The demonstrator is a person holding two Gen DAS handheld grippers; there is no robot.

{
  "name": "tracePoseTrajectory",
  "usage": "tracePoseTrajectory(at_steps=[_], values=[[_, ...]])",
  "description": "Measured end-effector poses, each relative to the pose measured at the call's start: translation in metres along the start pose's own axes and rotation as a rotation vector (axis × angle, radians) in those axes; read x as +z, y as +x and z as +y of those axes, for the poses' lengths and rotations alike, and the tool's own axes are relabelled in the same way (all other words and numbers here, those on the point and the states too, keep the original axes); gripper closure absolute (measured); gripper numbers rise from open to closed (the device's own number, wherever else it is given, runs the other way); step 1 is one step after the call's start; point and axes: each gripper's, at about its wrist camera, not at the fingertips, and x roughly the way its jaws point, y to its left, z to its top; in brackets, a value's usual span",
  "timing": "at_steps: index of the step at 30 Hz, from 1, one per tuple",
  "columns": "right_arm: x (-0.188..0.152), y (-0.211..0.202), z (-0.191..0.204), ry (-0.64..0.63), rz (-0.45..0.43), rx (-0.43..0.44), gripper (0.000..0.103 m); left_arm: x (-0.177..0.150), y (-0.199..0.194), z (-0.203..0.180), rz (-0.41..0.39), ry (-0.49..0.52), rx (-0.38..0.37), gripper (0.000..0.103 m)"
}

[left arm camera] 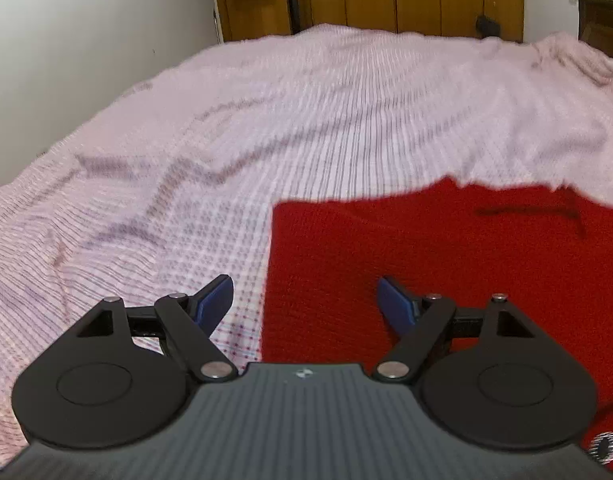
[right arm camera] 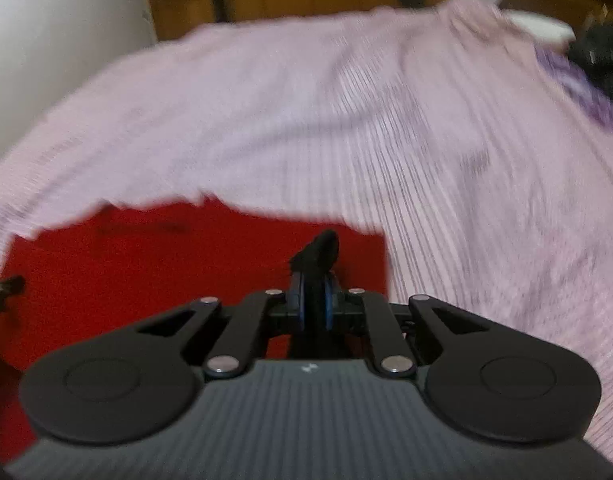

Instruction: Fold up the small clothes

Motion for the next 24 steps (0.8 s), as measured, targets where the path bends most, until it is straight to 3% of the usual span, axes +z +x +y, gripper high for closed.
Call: tracePoseTrajectory(at_steps=[5, 8, 11, 16, 22, 24], values=[[-0.012, 0.010, -0.009, 0.019, -0.014, 0.015, 0.082, 0.000, 0.017, 0.009, 0.017, -0.042, -0.008, 0.010], [-0.007, -0.002, -0.007, 0.025, -0.009, 0.018, 0.079, 0.002, 0.017, 0.015, 0.038, -0.079, -0.026, 0.011], [0.000, -0.029, -0.006, 0.014, -0.052, 0.013, 0.076, 0.006, 0.000, 0.015, 0.034, -0.037, -0.011, 0.011], [-0.013, -0.064, 0.001, -0.024, -0.085, 0.102, 0.076, 0.006, -0.033, 0.014, 0.012, 0.036, -0.050, 0.011], [-0.035, -0.029, 0.002, -0.035, 0.009, 0.063, 0.080, -0.004, -0.012, 0.006, 0.094, 0.088, 0.000, 0.010], [-0.038, -0.021, -0.005, -0.004, -0.008, 0.069, 0.080, -0.007, -0.005, 0.008, 0.101, 0.074, -0.008, 0.008]])
